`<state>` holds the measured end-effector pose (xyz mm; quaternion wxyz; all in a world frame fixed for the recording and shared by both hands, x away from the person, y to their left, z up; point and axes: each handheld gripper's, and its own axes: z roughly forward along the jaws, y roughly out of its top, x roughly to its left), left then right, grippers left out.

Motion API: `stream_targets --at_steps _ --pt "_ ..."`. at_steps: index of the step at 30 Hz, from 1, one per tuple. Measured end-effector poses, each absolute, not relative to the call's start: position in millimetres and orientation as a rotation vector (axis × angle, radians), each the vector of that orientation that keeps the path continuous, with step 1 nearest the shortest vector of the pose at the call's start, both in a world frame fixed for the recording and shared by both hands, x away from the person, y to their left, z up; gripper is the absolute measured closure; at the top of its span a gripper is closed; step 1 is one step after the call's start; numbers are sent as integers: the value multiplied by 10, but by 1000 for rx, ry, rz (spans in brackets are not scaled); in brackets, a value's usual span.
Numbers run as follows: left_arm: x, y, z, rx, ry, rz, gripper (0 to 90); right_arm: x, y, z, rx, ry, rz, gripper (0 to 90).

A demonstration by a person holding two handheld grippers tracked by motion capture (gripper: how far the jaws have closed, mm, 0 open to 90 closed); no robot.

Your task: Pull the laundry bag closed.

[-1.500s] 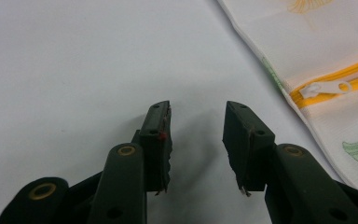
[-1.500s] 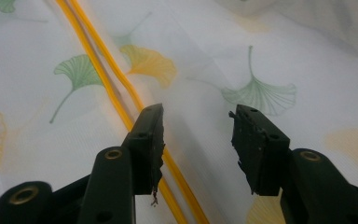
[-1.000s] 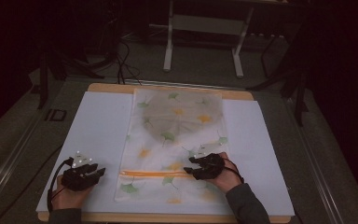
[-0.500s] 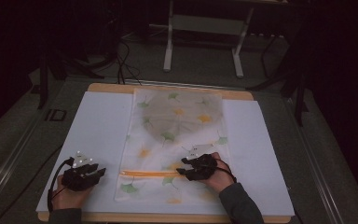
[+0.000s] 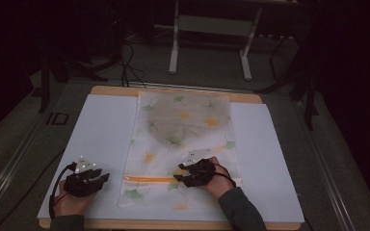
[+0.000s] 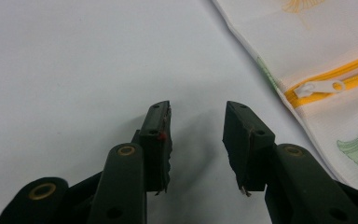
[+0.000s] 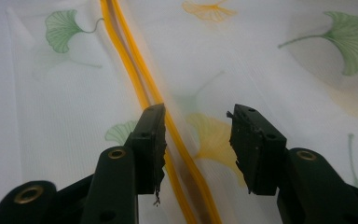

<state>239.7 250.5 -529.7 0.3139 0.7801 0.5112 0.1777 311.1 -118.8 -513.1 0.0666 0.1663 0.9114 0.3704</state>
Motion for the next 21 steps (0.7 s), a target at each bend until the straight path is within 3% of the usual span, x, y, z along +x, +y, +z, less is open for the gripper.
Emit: stream_targets --at_steps 21 --pt "2392 2496 -5287 2057 1343 463 615 3112 -855 -5128 412 2768 1151 599"
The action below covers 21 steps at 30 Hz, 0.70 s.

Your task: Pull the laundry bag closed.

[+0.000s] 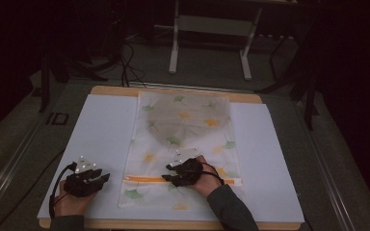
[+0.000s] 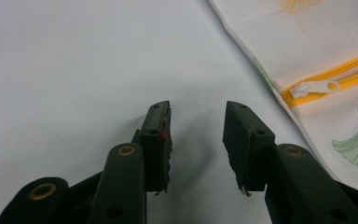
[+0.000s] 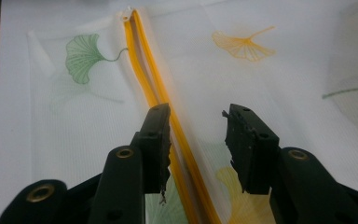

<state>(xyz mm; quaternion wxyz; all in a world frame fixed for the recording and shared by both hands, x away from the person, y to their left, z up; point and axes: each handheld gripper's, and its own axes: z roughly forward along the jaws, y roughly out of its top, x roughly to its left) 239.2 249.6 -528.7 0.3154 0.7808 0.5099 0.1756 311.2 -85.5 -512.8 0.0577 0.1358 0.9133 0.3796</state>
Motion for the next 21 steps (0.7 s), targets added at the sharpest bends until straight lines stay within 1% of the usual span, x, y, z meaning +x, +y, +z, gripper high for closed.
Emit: stream_targets --at_steps 21 --pt "2392 2493 -5283 2060 1341 460 615 3111 -560 -5192 371 2789 1158 627"
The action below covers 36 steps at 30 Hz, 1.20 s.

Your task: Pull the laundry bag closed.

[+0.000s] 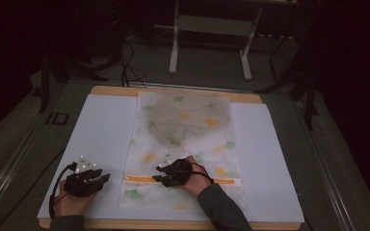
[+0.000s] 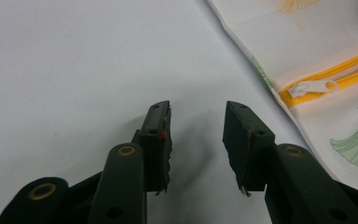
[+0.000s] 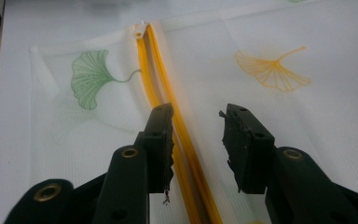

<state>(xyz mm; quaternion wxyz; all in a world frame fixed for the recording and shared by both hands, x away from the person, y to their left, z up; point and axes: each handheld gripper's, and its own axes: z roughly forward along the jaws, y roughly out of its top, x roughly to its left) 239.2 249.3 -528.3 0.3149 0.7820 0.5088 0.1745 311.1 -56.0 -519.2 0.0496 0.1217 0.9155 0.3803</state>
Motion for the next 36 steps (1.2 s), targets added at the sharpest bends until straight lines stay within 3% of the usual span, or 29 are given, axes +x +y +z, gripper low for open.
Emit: stream_targets --at_steps 36 --pt "2381 2523 -5270 2056 1345 469 615 3076 -163 -5238 303 2794 1184 720"
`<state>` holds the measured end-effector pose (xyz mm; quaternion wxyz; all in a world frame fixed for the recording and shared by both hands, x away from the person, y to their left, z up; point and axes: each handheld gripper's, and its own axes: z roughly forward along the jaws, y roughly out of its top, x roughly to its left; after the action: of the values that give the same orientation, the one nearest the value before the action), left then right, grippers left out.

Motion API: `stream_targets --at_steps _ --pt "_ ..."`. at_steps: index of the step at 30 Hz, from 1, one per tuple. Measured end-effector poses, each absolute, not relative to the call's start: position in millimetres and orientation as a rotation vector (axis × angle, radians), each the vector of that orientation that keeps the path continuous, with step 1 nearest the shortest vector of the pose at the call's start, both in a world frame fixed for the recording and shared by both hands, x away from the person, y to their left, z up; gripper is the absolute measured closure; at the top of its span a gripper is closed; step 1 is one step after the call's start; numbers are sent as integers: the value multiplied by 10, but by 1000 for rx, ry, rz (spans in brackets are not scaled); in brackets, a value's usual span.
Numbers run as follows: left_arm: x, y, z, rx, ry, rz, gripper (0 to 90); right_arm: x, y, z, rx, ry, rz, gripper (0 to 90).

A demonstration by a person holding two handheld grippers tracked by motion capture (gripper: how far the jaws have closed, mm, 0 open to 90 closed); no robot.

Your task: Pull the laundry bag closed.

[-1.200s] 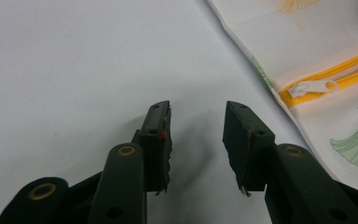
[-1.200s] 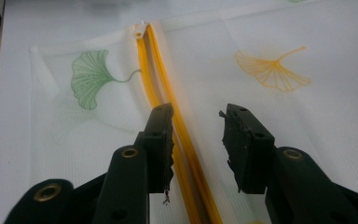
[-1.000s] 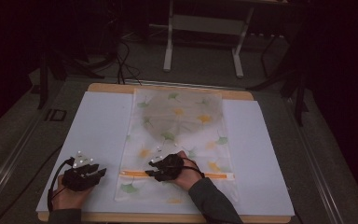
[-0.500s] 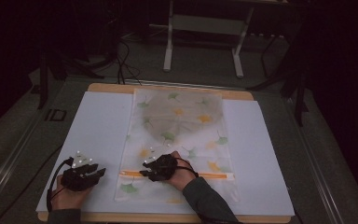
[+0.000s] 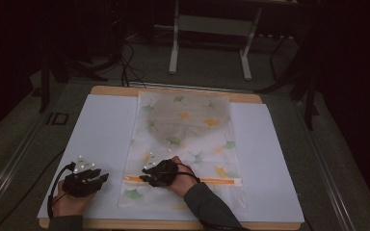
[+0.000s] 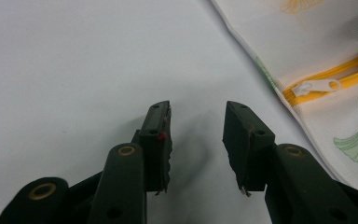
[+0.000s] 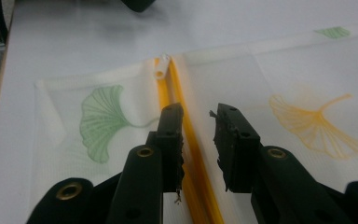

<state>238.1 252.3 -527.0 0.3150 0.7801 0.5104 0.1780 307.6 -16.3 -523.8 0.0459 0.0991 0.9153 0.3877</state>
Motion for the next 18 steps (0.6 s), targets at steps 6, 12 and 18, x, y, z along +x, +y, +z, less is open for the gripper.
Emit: stream_targets --at_steps 6,12,18 --pt "2379 2532 -5268 2054 1345 469 615 3049 -69 -5253 269 2802 1185 720" --pt "2379 2535 -5268 2054 1346 469 614 3036 13 -5248 256 2814 1193 714" --pt "2379 2539 -5270 2050 1346 467 613 3028 86 -5235 240 2818 1195 713"
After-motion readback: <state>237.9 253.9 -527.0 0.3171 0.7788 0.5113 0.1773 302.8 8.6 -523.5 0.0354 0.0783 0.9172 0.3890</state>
